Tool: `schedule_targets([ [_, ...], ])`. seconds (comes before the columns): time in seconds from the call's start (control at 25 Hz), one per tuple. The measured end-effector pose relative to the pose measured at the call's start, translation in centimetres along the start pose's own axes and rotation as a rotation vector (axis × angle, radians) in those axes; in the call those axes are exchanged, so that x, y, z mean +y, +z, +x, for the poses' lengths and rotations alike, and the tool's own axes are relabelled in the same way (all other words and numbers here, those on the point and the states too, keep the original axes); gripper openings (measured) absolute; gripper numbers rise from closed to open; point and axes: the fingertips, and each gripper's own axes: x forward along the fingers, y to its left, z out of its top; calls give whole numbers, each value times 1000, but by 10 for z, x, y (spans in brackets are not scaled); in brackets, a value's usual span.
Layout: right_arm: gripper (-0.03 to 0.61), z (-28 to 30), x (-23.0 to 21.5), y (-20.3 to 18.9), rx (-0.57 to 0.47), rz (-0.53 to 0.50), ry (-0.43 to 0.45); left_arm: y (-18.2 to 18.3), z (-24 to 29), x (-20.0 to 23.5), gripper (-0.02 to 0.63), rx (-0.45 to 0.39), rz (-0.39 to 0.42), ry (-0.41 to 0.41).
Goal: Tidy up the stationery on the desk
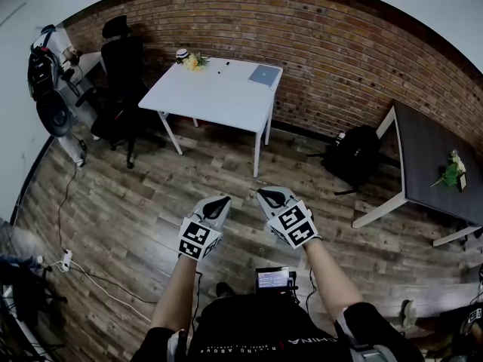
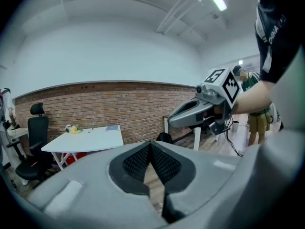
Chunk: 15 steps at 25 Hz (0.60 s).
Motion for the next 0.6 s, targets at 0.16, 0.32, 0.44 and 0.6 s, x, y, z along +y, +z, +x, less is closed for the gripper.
schedule_targets([
  [0.16, 8, -2, -12, -5, 5, 3, 10, 3, 12, -2, 5, 3, 2, 8],
  [0.32, 8, -3, -24, -12, 12, -6, 24, 5, 26, -3, 5, 4, -4, 23],
  [0.44, 8, -7, -35, -17, 12, -23, 40, 8, 37, -8, 5, 5, -10, 39],
  [0.6, 8, -10, -49, -19, -11, -47, 65, 10, 49, -12, 5, 11, -13, 76],
])
